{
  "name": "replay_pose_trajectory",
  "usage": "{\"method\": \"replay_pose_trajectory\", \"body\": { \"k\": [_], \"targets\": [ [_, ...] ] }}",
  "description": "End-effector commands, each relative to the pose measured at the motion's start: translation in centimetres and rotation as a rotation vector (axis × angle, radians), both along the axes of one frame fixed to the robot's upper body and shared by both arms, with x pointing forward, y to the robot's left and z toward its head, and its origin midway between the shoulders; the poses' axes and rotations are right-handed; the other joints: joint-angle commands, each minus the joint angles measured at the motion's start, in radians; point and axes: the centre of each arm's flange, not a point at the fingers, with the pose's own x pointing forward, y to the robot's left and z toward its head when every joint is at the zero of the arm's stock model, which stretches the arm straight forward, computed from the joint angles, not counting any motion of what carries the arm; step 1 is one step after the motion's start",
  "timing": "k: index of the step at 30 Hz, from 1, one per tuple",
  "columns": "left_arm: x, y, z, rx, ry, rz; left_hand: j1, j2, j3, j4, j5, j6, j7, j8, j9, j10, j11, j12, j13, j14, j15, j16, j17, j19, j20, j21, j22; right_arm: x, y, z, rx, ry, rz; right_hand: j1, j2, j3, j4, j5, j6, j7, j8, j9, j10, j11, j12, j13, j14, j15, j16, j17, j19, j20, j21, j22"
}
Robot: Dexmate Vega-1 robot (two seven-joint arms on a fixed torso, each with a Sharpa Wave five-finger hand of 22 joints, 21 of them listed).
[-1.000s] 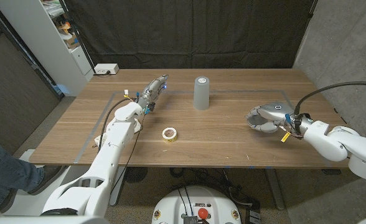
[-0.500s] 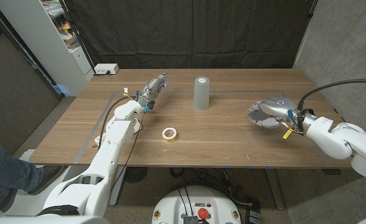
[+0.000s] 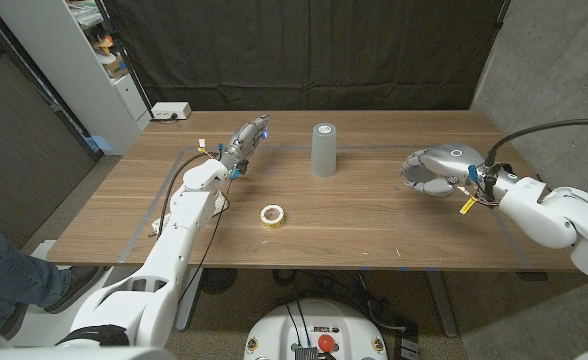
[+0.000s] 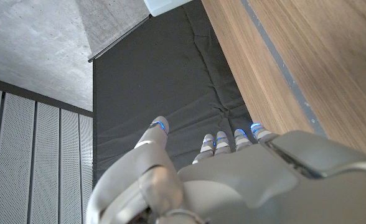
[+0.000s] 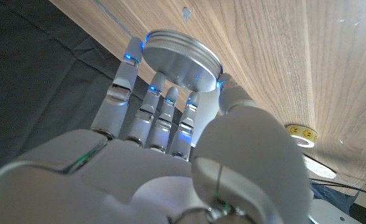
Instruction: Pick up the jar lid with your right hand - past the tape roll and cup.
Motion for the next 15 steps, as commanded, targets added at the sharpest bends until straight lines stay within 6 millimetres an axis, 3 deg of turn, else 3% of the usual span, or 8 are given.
{"method": "replay_pose_trajectory", "body": {
  "k": [1,15],
  "targets": [
    [0.13,0.01,0.11,-0.002,-0.002,-0.006,-0.008,0.001,0.005,-0.003,0.008,0.002,-0.001,0.001,0.005,-0.01,0.001,0.004,0.0,-0.043,0.002,0.005,0.002,-0.072,0.008,0.004,0.006,-1.17,-0.02,1.68,-0.002,-0.043,-0.002,0.004,0.009,-0.004,0.0,-0.002,0.004,-0.006,-0.003,0.003,0.004,-0.003,-0.002,0.002,0.008,-0.067,0.002,0.003,0.036,-0.026,-0.002,0.005],
    [0.33,0.45,0.29,0.002,-0.002,-0.005,-0.008,0.002,0.006,-0.004,0.008,0.001,-0.001,0.001,0.004,-0.01,0.002,0.005,0.0,-0.044,0.004,0.005,0.002,-0.074,0.012,0.003,0.006,-0.95,0.31,1.61,0.009,-0.046,0.002,0.005,0.012,-0.005,0.001,-0.004,0.004,-0.006,-0.006,0.003,0.007,-0.003,-0.004,0.002,0.011,-0.068,0.0,0.005,0.037,-0.027,-0.004,0.005]
  ]
}}
